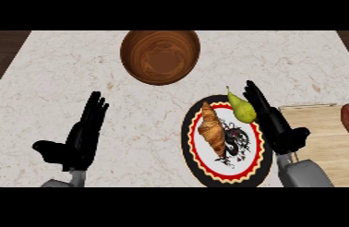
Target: Pick the croissant from the plate and place it in the bowl
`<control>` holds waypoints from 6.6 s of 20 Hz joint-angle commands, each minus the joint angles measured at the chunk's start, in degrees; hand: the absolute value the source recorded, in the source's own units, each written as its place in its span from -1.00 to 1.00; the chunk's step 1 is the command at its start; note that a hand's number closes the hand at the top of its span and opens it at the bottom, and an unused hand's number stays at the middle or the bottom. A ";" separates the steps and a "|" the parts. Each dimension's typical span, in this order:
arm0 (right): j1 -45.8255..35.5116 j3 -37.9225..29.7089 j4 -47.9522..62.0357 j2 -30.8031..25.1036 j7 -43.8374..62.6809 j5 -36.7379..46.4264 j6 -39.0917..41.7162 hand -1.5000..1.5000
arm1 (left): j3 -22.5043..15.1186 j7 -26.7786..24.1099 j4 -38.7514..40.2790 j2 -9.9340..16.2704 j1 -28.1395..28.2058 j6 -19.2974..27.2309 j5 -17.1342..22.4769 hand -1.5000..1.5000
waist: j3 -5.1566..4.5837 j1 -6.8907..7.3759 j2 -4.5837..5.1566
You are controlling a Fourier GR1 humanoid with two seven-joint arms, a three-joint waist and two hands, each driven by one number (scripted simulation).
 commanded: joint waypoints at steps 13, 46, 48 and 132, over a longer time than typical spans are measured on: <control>-12.34 3.88 2.47 2.43 27.14 33.80 -36.92 -1.00 | 10.31 6.51 -6.78 9.26 -6.08 -7.10 6.32 0.00 | -1.38 -1.04 -1.76; -39.60 13.67 5.32 5.19 89.25 16.50 23.35 -1.00 | 13.75 6.25 -4.51 8.77 -5.71 -11.71 6.05 0.00 | -1.33 -1.58 -1.89; -37.47 14.75 5.45 5.04 86.86 18.55 22.01 -1.00 | 15.02 4.45 -2.16 9.15 -6.24 -13.91 6.29 0.00 | -1.34 -1.62 -1.75; -60.99 8.33 23.94 15.22 52.90 57.36 -2.71 1.00 | 19.67 11.58 -5.11 0.79 -8.61 -16.98 -2.59 0.00 | -1.31 -0.02 -0.98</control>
